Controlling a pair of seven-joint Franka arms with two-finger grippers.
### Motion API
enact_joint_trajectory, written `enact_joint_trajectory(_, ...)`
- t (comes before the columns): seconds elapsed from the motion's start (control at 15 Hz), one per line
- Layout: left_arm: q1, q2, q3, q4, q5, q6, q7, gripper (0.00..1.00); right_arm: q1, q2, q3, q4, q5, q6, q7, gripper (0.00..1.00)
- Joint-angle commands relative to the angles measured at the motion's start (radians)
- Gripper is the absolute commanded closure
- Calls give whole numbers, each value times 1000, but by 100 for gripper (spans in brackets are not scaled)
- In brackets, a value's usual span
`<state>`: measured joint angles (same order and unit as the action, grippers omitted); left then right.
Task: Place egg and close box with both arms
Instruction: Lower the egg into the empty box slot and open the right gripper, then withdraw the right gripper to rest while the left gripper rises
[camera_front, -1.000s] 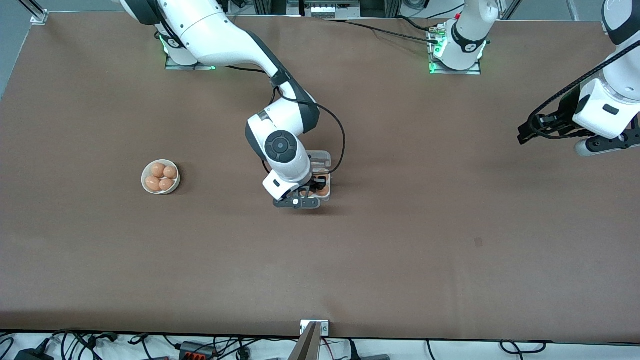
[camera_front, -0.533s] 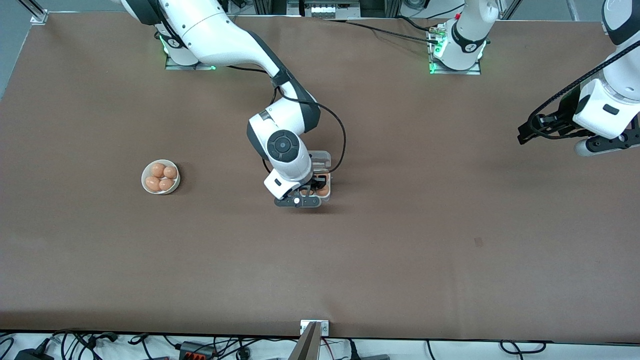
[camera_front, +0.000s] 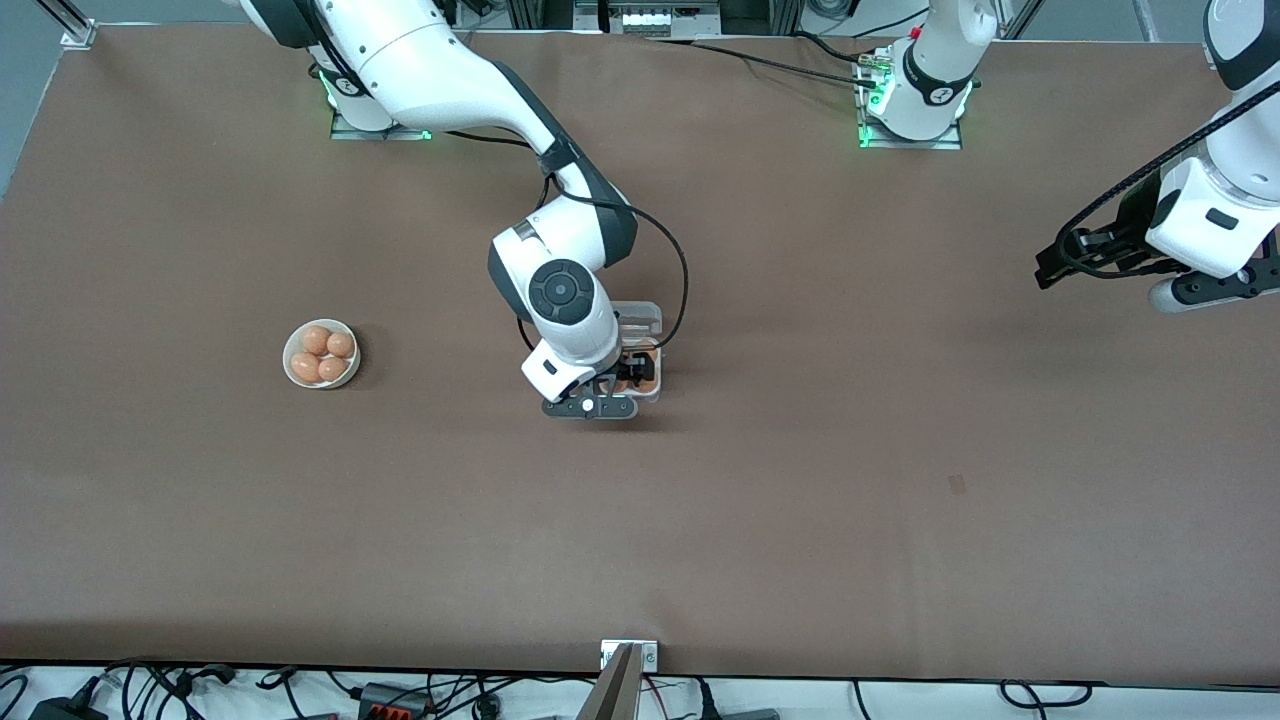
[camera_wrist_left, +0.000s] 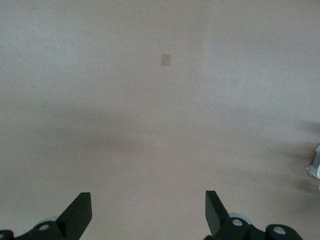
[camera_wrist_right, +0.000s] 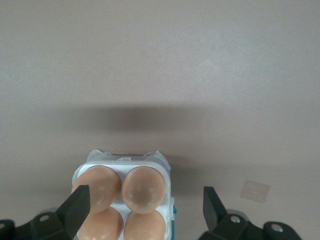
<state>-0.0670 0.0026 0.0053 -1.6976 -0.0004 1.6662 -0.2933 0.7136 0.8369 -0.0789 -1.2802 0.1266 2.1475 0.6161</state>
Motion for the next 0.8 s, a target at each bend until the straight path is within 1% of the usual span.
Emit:
enact_joint_trajectory(0.0, 7, -16, -2, -11, -6, 0, 17, 0, 15, -67, -42, 5, -36, -87, 21, 0)
enact_joint_trajectory(0.07, 7, -16, -2, -11, -6, 0, 17, 0, 17, -109, -48, 5, -68, -103, 20, 0)
enact_joint_trajectory(0.13, 7, -16, -2, -11, -6, 0, 17, 0, 11, -140, -48, 2, -118, -109, 19, 0)
enact_joint_trajectory(0.27, 7, -15, -2, -11, -6, 1, 10, 0, -22, -197, -54, 2, -168, -173, 2, 0)
enact_joint_trajectory(0.53, 3, -15, -2, -11, -6, 4, 19, 0, -133, -315, -62, 5, -163, -294, -96, 0)
enact_joint_trajectory(0.6, 1, -13, -2, -11, -6, 4, 19, 0, -169, -329, -64, 5, -162, -319, -129, 0)
enact_joint_trajectory(0.73, -4, 5, -2, -10, 0, -3, 17, 0, -239, -366, -61, 5, -151, -324, -197, 0)
